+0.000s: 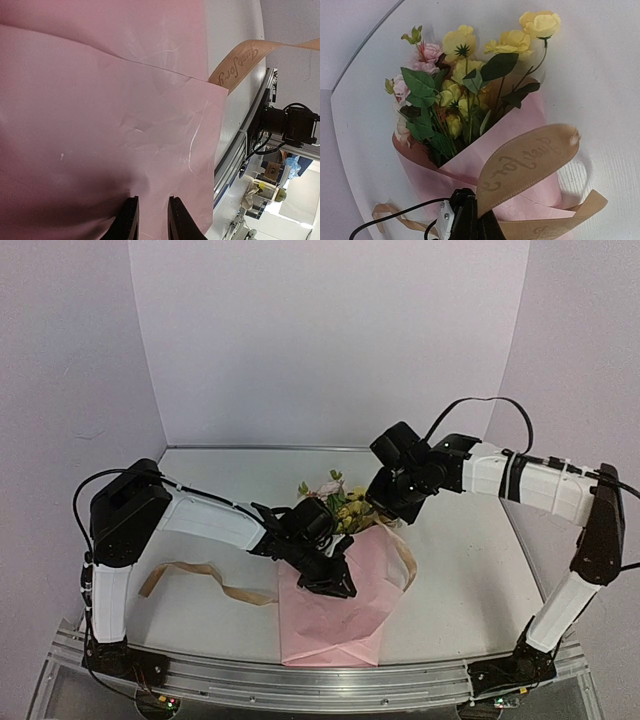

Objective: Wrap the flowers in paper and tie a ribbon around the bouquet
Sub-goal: Move the right side of the ribbon to the folded bouquet.

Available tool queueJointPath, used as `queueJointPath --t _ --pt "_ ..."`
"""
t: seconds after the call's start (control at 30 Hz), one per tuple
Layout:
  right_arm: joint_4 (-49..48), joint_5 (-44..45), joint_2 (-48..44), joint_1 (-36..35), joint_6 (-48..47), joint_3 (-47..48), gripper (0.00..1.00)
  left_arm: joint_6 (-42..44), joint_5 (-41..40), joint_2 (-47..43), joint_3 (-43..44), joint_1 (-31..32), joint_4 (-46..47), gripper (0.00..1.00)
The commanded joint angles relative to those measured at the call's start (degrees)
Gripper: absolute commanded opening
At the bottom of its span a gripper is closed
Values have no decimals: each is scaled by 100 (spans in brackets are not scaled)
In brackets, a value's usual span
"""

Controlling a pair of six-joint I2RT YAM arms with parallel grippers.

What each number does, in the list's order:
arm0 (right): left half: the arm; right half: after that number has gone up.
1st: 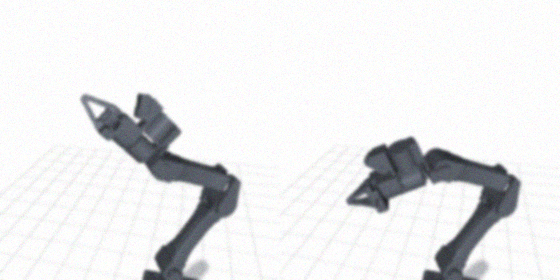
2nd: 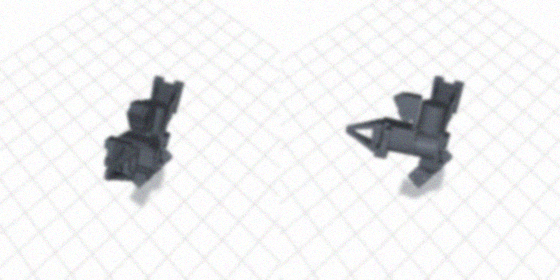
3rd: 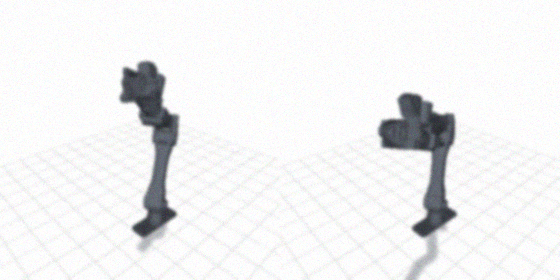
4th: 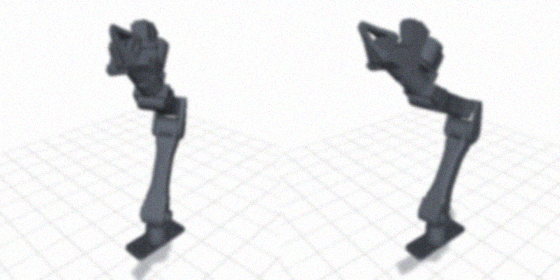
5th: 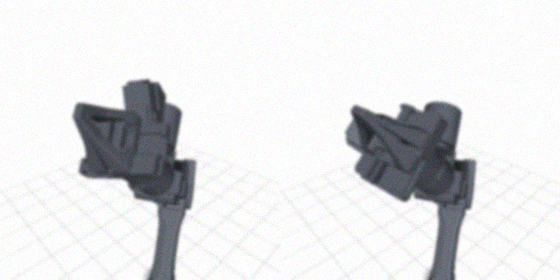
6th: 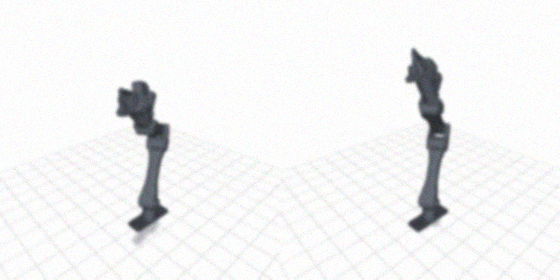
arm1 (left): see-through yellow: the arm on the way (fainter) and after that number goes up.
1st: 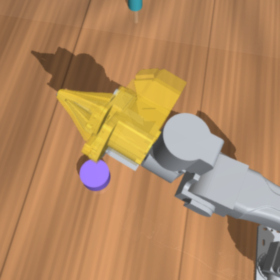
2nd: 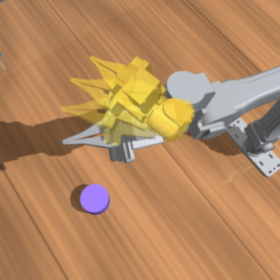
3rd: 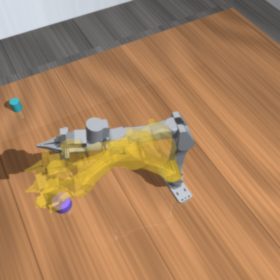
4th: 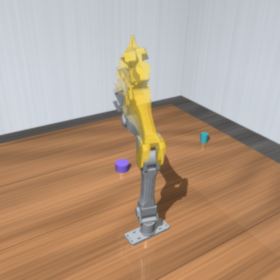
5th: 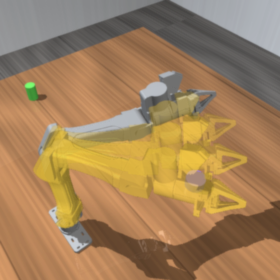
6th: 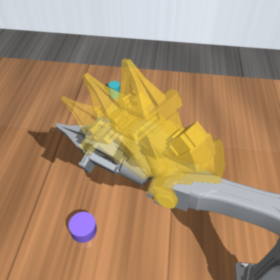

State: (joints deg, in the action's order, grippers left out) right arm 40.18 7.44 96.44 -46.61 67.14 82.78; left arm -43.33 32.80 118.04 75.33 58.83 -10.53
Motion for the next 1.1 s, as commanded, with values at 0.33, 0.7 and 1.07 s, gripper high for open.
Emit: queueJointPath --t 0.33,0.7,1.07 --pt "-696 -302 -315 41 -945 -322 0 -347 -169 -765 -496 -108 661 23" --pt "-640 -320 -2283 -290 -580 -2507 0 -460 -104 -387 -280 -134 680 22" --pt "1354 522 -3629 -654 -33 -3208 0 -565 -156 -50 -4 -161 587 21"
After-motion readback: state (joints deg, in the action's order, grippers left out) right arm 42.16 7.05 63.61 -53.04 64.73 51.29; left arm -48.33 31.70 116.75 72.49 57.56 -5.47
